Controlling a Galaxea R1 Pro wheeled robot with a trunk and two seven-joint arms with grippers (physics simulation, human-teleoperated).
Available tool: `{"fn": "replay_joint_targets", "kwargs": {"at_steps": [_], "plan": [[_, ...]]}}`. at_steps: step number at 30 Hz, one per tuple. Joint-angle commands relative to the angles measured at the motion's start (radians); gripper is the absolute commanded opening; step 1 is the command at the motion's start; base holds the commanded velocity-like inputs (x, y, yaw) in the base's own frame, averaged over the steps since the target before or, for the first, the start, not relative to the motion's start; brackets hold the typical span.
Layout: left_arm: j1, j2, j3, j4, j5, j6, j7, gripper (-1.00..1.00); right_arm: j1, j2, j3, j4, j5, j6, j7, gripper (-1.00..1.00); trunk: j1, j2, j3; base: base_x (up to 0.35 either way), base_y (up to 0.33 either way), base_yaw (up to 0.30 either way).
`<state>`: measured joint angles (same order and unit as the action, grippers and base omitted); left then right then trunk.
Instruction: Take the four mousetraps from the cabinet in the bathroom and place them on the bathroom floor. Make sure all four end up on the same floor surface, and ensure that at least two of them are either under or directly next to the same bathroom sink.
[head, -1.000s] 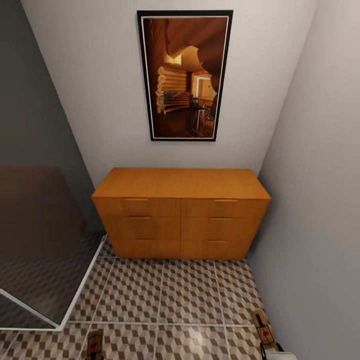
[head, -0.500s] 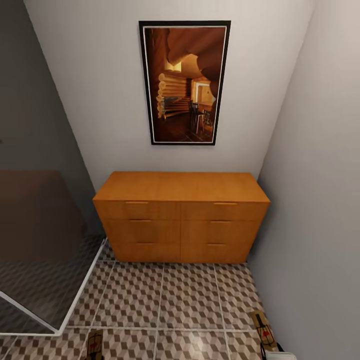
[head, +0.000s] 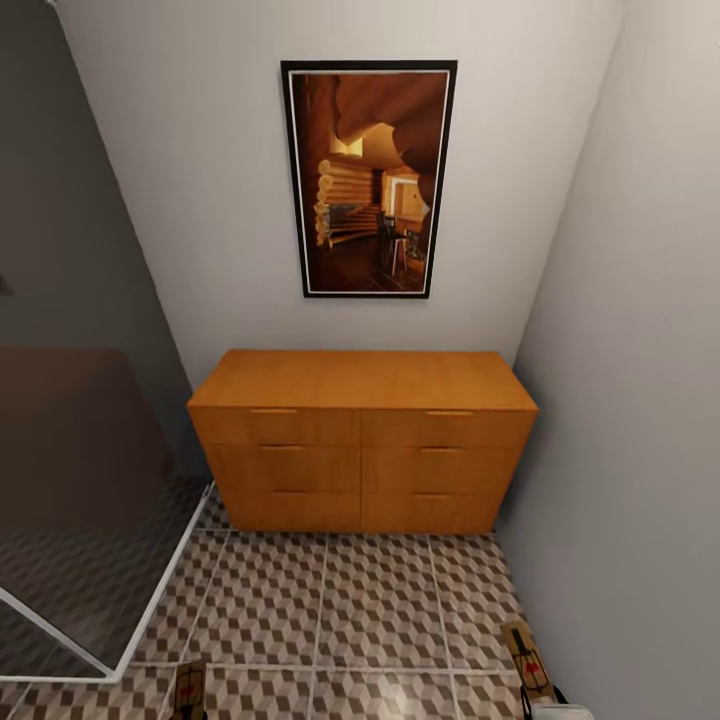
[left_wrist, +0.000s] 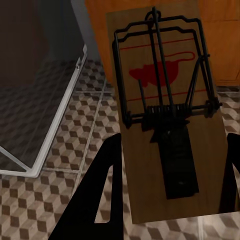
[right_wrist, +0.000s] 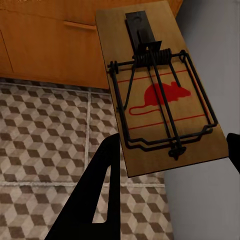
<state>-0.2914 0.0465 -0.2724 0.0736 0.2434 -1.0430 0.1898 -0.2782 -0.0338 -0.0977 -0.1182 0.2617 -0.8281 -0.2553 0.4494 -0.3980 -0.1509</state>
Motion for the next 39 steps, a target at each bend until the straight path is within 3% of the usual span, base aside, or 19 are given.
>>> {"fn": "replay_joint_targets", "kwargs": {"at_steps": [1,39], "plan": [[-0.002,0.0,-0.008,0.003,0.001,-0.004,0.01,-1.0,-0.001,0.0,-0.008,0.001,0.009,-0.003,0.0,-1.0,0.001,-0.002,0.0,0.0,0.0,0.0],[-0.002,0.0,-0.008,0.003,0.001,-0.004,0.009,-1.0,-0.001,0.002,-0.008,0.001,0.009,-0.003,0.0,-1.0,0.001,-0.002,0.06,0.0,0.0,0.0]]}}
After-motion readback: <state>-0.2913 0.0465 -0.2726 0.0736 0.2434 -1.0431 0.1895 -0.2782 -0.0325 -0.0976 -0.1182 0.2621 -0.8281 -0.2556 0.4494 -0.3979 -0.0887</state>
